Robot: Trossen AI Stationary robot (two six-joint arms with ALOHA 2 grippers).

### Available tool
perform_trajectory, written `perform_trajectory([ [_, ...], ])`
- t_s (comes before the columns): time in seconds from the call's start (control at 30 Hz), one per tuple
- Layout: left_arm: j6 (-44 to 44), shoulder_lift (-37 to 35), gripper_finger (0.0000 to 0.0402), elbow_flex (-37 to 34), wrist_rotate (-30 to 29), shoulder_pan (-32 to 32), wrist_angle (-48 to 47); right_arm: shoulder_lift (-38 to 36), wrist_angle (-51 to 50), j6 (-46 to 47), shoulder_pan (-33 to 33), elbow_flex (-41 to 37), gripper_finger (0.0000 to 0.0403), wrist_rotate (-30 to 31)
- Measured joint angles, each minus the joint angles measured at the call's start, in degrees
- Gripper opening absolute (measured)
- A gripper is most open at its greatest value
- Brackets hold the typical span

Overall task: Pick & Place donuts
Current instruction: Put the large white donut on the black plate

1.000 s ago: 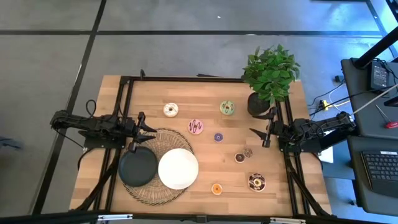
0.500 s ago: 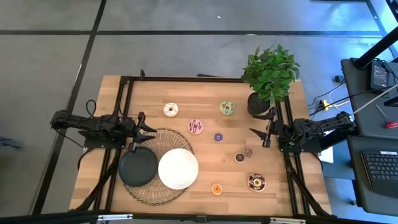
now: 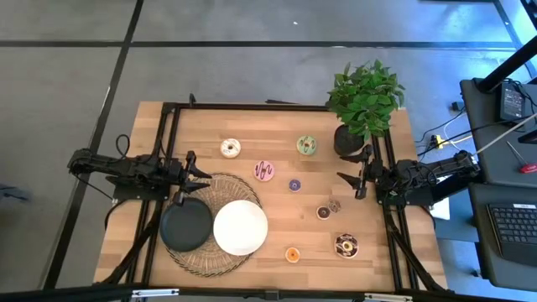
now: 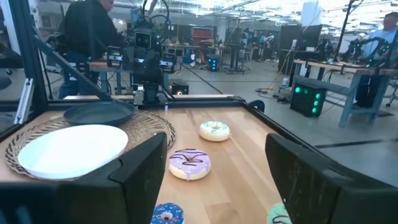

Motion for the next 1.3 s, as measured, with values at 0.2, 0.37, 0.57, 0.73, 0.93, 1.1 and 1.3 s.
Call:
perform_trajectory([
  [0.2,1.1,0.0,0.012,0.0,-1.1,0.0,0.1,0.0,1.1,-0.6,0.0,0.0,0.0273,0.1],
  [0.37,1.4,0.0,0.0119,0.0,-1.5,0.0,0.2,0.0,2.6,-3.8,0.0,0.0,0.0273,0.5],
  [0.57,0.4,0.0,0.012,0.0,-1.5,0.0,1.0,0.0,2.7,-0.4,0.0,0.0,0.0273,0.5],
  [0.73,-8.2,0.0,0.0119,0.0,-1.5,-0.1,8.3,0.0,2.7,0.8,0.0,0.0,0.0273,0.5],
  [0.93,-5.1,0.0,0.0119,0.0,-2.8,-0.1,13.1,0.0,2.6,0.8,0.0,0.0,0.0273,0.5],
  [1.1,-3.8,0.0,0.0119,0.0,-8.4,-0.1,14.9,0.0,2.6,0.6,0.0,0.0,0.0273,0.7],
  [1.3,1.1,0.0,0.0119,0.0,-20.2,-0.1,17.2,0.0,2.6,0.7,0.0,0.0,0.0273,0.7],
])
